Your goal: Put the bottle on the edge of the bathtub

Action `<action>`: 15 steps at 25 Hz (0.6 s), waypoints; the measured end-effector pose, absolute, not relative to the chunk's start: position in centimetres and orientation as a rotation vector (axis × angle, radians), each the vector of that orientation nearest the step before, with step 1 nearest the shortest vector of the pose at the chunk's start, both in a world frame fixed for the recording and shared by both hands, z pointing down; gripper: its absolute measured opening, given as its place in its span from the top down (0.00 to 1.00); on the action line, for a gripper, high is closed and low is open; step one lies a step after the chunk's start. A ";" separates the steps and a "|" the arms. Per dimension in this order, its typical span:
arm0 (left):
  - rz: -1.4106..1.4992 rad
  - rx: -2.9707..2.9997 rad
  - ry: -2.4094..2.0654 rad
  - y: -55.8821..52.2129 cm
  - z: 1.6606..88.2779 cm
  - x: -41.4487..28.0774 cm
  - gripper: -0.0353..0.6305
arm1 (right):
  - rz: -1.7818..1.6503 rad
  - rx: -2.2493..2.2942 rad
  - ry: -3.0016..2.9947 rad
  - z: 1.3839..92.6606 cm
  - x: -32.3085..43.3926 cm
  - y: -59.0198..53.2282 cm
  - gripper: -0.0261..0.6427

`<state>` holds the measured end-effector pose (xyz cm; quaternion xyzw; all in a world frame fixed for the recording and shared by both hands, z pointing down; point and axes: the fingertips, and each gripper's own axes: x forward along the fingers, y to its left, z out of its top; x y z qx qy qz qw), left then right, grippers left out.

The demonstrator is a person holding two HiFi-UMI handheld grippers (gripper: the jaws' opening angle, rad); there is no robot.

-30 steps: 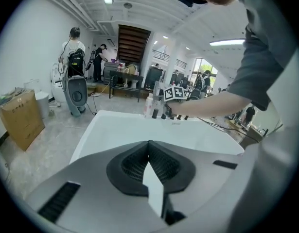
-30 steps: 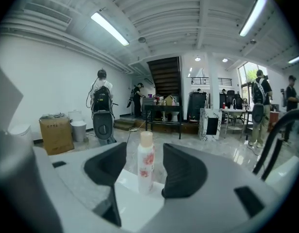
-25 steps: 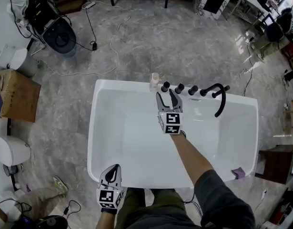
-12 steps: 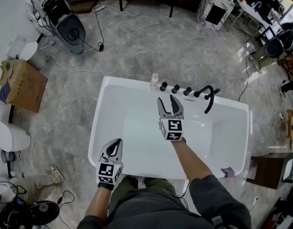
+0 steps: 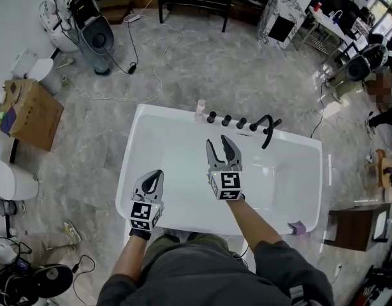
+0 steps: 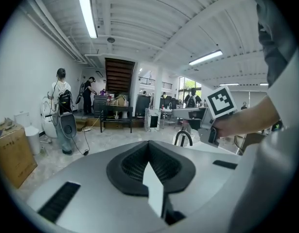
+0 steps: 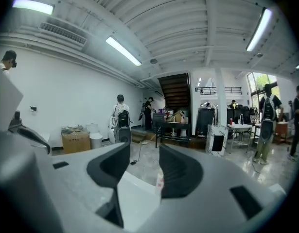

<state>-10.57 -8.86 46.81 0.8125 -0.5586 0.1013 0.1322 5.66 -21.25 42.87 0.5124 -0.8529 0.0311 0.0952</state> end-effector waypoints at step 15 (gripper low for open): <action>0.233 2.463 -1.634 -8.9 41.5 -9.6 0.95 | -0.005 1.530 -2.519 38.2 7.2 -12.7 0.78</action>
